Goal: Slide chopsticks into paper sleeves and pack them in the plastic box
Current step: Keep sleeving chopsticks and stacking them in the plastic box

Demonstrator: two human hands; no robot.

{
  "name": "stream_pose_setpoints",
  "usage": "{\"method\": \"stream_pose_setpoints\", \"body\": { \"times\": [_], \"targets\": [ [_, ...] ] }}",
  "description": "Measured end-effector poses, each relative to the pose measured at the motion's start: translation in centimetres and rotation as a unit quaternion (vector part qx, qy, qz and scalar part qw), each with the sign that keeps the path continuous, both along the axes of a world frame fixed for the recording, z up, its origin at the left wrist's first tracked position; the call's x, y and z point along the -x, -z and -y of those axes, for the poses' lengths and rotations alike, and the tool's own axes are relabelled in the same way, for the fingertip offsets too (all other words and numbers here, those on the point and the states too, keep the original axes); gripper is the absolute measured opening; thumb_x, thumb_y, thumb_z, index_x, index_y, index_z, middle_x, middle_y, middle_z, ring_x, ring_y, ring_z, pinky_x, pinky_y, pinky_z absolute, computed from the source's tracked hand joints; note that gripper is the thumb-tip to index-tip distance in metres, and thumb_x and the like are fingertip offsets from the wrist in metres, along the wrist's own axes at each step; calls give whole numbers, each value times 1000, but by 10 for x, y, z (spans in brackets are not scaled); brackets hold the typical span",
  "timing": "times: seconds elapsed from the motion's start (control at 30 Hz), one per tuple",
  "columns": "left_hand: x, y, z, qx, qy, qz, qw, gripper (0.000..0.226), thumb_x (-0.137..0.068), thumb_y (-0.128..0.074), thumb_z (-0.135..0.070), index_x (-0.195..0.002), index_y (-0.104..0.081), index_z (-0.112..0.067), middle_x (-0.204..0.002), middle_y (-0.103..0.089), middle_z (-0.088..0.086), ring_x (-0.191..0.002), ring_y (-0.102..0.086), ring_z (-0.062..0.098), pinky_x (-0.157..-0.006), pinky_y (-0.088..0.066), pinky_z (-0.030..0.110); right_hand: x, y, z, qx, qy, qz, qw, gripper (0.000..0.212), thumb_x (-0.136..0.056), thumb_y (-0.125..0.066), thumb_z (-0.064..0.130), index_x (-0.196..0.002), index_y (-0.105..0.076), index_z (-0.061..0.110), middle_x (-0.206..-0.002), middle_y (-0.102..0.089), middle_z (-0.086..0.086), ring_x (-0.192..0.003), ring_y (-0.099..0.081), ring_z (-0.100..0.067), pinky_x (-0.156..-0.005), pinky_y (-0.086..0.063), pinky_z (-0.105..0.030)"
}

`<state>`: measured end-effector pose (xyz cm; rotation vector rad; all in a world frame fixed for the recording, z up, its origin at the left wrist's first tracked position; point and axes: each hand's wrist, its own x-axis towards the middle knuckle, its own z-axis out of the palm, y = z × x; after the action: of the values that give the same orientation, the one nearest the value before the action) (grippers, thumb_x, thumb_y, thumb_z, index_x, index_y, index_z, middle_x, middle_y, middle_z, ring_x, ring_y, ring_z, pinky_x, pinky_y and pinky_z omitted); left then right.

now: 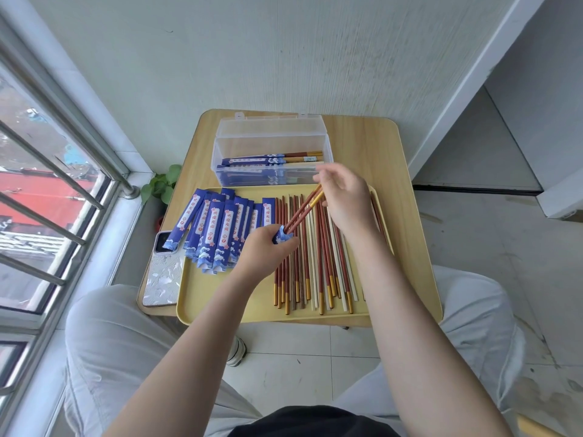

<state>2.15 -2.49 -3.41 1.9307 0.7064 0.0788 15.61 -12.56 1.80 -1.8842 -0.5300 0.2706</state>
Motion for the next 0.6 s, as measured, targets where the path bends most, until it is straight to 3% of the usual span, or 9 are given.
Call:
{"method": "stream_pose_setpoints", "body": {
  "times": [0.07,0.17,0.23,0.33,0.5,0.57,0.6],
  "targets": [
    [-4,-2,-2,-11,-4,8,1000,23,-94,-65,-23,-74,-56,-16,-59,-46,-2,-52,-40,11,-51,-36,23,5,4,-2,30,-41,-8,999,26,-104,-48,24,-118,-69,19,-110,-70,7,-102,-66,-14,-88,-58,-43],
    [-12,-5,-9,-60,0,-2,998,25,-93,-65,-24,-76,-59,-7,-59,-45,-2,-52,-39,12,-53,-34,27,4,5,-4,9,-50,-56,997,28,-106,-44,17,-124,-65,18,-99,-71,0,-83,-71,-28,-72,-62,-41],
    [-18,-8,-17,-97,11,-7,995,26,-93,-65,-25,-75,-59,-6,-59,-45,-3,-52,-37,11,-52,-32,27,0,4,-4,-24,-31,-100,994,27,-106,-43,13,-126,-60,19,-97,-72,-5,-78,-73,-29,-69,-63,-41],
    [-36,-24,-30,-186,31,-34,982,27,-92,-63,-28,-70,-52,-18,-59,-45,-5,-53,-38,11,-50,-29,25,-10,-3,-5,-71,-3,-171,983,19,-105,-45,10,-122,-55,10,-100,-72,-14,-71,-73,-28,-63,-62,-36],
    [-73,-53,-54,-345,64,-76,933,36,-95,-59,-37,-67,-41,-22,-63,-45,-6,-60,-48,17,-48,-28,26,-39,-7,-13,-87,26,-213,973,26,-104,-51,11,-124,-59,-3,-100,-70,-19,-70,-75,-29,-63,-61,-35],
    [-85,-57,-63,-388,79,-53,917,28,-91,-63,-48,-88,-55,-22,-82,-59,-2,-81,-60,24,-65,-42,30,-51,-8,-19,-120,61,-230,964,28,-103,-52,9,-126,-57,-7,-101,-71,-22,-72,-75,-29,-65,-61,-32],
    [-91,-54,-71,-404,80,-36,911,39,-88,-66,-52,-110,-58,-21,-103,-64,2,-99,-61,27,-86,-44,35,-58,-9,-23,-137,88,-238,957,28,-103,-52,8,-126,-57,-8,-97,-71,-20,-72,-75,-28,-66,-61,-31]
  ]
}}
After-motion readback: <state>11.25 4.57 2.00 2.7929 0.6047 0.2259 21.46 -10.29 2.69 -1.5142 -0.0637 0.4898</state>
